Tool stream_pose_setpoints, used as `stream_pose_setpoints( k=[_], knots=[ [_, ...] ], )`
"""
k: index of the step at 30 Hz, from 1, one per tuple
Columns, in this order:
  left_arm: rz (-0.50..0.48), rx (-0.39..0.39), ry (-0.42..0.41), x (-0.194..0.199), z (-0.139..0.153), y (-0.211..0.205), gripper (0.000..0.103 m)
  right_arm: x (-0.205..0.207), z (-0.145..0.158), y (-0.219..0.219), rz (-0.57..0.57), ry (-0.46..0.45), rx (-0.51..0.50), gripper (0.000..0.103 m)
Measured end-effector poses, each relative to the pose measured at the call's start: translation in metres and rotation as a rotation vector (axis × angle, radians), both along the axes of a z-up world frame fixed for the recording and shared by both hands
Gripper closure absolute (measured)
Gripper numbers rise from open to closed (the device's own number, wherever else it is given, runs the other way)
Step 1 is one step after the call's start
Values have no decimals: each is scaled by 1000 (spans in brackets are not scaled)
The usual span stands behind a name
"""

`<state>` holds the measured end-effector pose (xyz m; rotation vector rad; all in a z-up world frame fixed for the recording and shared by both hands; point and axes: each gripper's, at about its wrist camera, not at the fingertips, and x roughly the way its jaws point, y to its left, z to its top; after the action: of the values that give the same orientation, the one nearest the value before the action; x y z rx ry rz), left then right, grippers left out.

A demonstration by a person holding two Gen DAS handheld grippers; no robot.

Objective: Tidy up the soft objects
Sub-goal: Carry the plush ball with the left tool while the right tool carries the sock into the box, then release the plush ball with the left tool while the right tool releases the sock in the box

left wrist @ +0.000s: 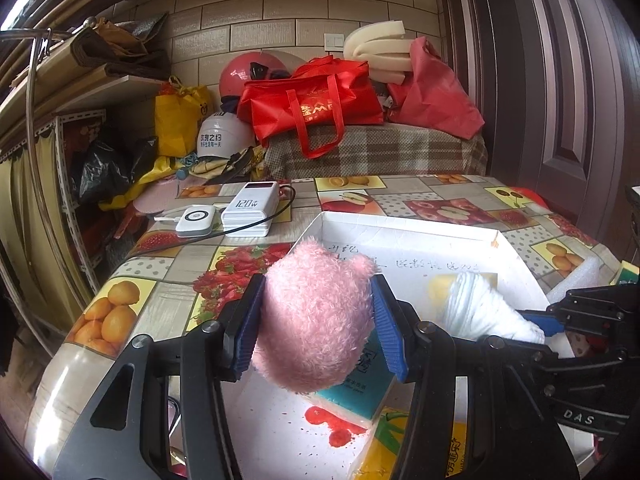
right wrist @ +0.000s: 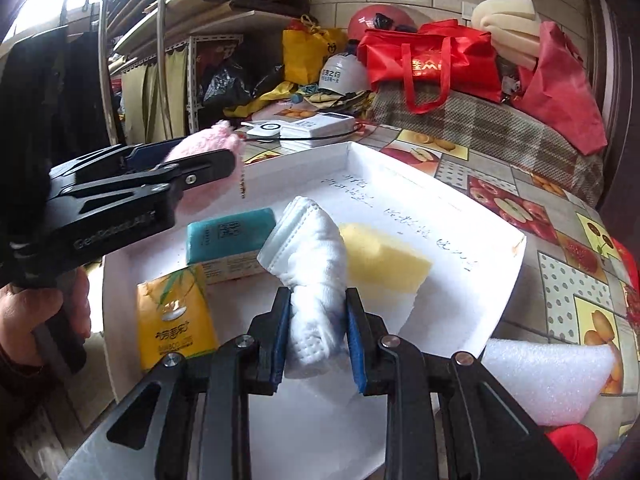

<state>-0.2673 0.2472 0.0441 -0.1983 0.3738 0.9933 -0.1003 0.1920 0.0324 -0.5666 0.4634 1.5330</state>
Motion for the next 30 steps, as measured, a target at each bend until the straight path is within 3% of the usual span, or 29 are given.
stream_pose_setpoints(
  k=[5,8,15,17,18,19,27,30],
  knots=[
    [5,-8,-17,-2,1,2,51,30,3,15,-131,103,19,78],
    [3,8,-51,-5,4,1,51,21,9,4,-113,73,78,78],
    [-41,33,-15,22,5,-5,43,5,10,8,-81,31,84,75],
    [-16,46,8,27,5,-6,20,7,11,7,-100,24,92,63],
    [-10,53,13,28,5,-7,4,8,11,6,-111,25,100,41],
    [-11,60,6,26,6,-8,0,10,12,5,-119,29,106,17],
    [7,65,-53,14,7,-7,0,5,15,2,-143,-11,142,13],
    [15,71,-59,13,7,-8,0,4,15,1,-153,-22,149,1]
  ],
)
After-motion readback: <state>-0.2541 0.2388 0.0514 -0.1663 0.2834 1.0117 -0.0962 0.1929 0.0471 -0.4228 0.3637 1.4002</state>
